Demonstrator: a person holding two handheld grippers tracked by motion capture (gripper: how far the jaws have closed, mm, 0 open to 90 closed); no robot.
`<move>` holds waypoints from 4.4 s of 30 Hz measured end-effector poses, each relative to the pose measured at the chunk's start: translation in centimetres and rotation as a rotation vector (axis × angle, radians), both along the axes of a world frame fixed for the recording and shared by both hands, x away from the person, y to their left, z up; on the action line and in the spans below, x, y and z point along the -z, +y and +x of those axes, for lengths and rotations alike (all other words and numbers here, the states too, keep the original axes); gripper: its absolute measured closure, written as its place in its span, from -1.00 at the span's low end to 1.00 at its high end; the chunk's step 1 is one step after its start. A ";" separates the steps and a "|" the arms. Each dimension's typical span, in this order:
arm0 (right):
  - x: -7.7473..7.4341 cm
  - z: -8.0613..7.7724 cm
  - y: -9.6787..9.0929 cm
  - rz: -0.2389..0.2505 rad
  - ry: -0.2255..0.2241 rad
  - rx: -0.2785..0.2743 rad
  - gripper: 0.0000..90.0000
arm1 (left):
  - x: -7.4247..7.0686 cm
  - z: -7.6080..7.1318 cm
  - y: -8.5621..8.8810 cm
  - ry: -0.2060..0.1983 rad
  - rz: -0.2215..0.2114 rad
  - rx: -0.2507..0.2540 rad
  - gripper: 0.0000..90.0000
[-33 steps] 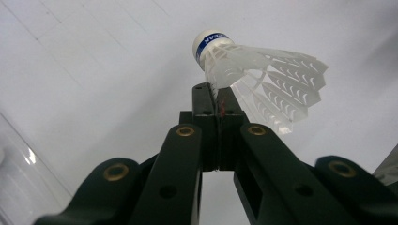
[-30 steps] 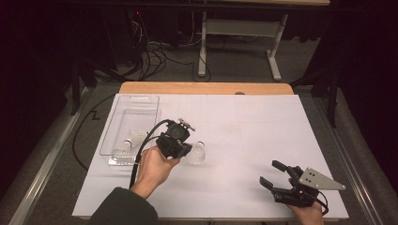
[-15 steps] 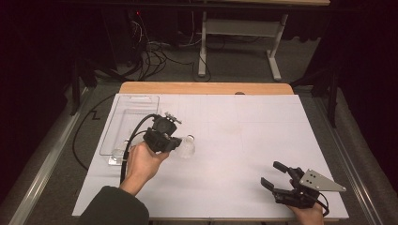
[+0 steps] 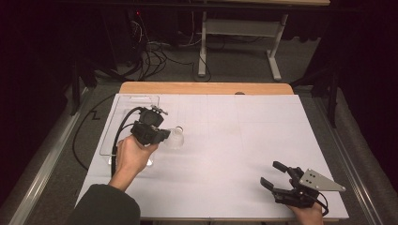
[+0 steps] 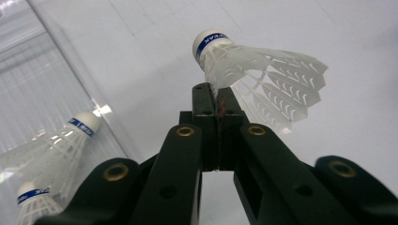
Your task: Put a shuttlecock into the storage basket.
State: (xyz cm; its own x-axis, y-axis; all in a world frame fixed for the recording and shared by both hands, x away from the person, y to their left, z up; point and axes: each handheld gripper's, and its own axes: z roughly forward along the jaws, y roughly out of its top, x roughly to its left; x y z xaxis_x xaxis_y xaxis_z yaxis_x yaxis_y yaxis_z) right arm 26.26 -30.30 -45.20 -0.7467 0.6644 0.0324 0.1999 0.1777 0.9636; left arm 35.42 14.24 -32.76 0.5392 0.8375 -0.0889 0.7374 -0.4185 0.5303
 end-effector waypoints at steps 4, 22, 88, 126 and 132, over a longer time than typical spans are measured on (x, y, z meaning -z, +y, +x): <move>0.0 0.0 0.0 0.001 -0.002 0.004 -0.45 | -0.2 0.2 0.7 -0.008 0.005 -0.025 1.00; 0.1 0.2 0.1 0.000 -0.001 -0.004 -0.45 | -0.3 2.6 4.1 -0.044 0.014 -0.129 1.00; 0.4 0.5 0.5 -0.003 0.012 -0.026 -0.45 | 5.3 8.7 10.5 0.110 0.153 -0.369 0.98; 0.3 0.5 0.8 -0.010 0.008 -0.036 -0.45 | 4.6 7.3 9.2 0.069 0.029 -0.325 -0.32; 0.3 0.5 0.8 -0.011 0.007 -0.034 -0.45 | 4.4 7.0 9.1 0.056 0.017 -0.315 -0.28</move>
